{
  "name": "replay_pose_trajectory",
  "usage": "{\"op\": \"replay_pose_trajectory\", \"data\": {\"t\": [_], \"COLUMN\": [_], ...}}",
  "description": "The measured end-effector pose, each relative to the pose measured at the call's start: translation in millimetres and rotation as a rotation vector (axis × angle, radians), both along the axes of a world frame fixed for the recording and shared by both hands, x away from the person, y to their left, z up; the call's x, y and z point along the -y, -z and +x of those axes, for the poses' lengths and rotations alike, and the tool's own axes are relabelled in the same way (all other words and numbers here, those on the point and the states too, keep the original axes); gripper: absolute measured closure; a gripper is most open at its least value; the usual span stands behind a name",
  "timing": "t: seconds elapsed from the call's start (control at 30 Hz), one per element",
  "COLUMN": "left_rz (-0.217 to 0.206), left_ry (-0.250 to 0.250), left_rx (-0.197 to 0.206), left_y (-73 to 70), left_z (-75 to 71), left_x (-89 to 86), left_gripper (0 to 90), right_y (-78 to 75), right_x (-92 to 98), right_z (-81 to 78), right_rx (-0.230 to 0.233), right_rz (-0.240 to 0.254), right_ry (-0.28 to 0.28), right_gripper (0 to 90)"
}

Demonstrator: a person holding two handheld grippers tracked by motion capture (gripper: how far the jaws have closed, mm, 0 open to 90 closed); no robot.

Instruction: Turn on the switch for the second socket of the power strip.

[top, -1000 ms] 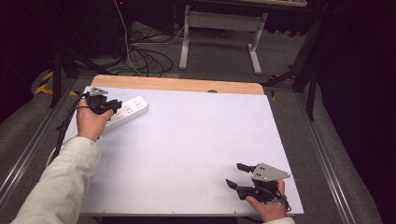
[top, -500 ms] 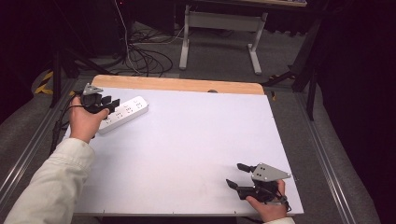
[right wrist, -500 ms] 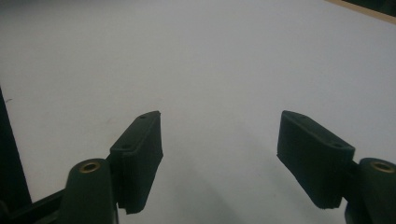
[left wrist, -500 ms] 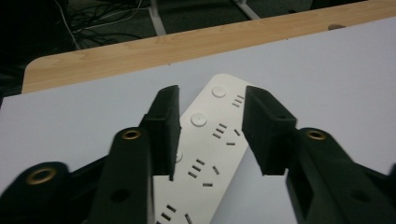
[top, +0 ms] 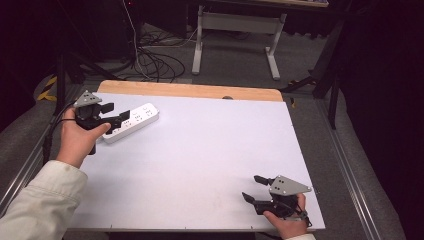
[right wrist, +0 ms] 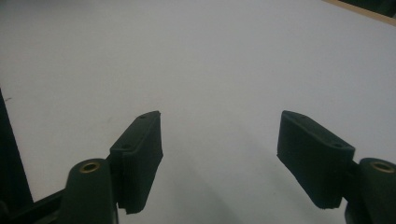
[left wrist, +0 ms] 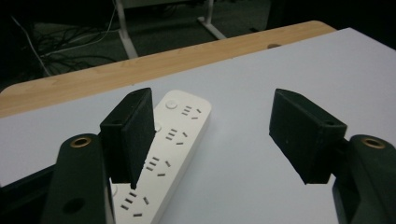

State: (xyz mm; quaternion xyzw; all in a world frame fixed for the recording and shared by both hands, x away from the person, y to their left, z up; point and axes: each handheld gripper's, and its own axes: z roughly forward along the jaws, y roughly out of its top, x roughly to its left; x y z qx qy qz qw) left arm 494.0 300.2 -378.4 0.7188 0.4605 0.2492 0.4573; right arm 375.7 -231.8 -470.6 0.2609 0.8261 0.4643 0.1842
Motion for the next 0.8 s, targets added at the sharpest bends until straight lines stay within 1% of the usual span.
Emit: {"op": "replay_pose_trajectory", "data": {"t": [0.13,0.2,0.23,0.33,0.43,0.53,0.57,0.63,0.7,0.77,0.8], "left_rz": [-0.012,-0.001,0.013,0.006,-0.003,0.012,0.023,0.028,0.036,0.026,0.019], "left_ry": [0.04,0.059,0.068,0.099,0.131,0.153,0.16,0.175,0.196,0.222,0.228], "left_rx": [0.008,0.004,-0.001,-0.003,0.002,0.012,0.019,0.025,0.023,-0.001,0.0], "left_y": [-6.1,-6.9,-7.2,-6.3,-3.8,-0.2,1.2,4.3,7.2,11.9,15.2], "left_z": [-15.6,-23.6,-27.6,-40.5,-53.4,-65.9,-70.0,-77.9,-85.2,-92.6,-95.9], "left_x": [4.8,7.7,8.8,12.6,16.0,19.7,20.9,23.5,25.5,27.7,28.9], "left_gripper": [28.5,27.3,26.3,24.4,23.6,22.5,22.4,22.2,22.9,23.9,23.9], "right_y": [-0.5,-0.4,-0.4,-0.5,-0.7,-0.9,-0.9,-1.3,-1.3,-1.3,-1.2], "right_x": [0.6,0.7,0.6,0.5,0.1,0.2,0.5,1.0,1.0,0.7,0.5], "right_z": [-0.8,-1.1,-1.1,-1.2,-1.4,-1.5,-1.5,-1.8,-1.9,-1.9,-1.9], "right_rx": [0.001,0.001,0.001,0.004,0.005,0.006,0.006,0.007,0.007,0.009,0.009], "right_rz": [0.002,0.003,0.002,0.001,0.002,0.001,0.003,0.004,0.005,0.003,0.005], "right_ry": [0.005,0.004,0.004,0.003,0.003,0.005,0.006,0.01,0.01,0.007,0.005], "right_gripper": [31.4,31.4,31.4,31.4,31.4,31.3,31.3,31.3,31.3,31.3,31.3]}}
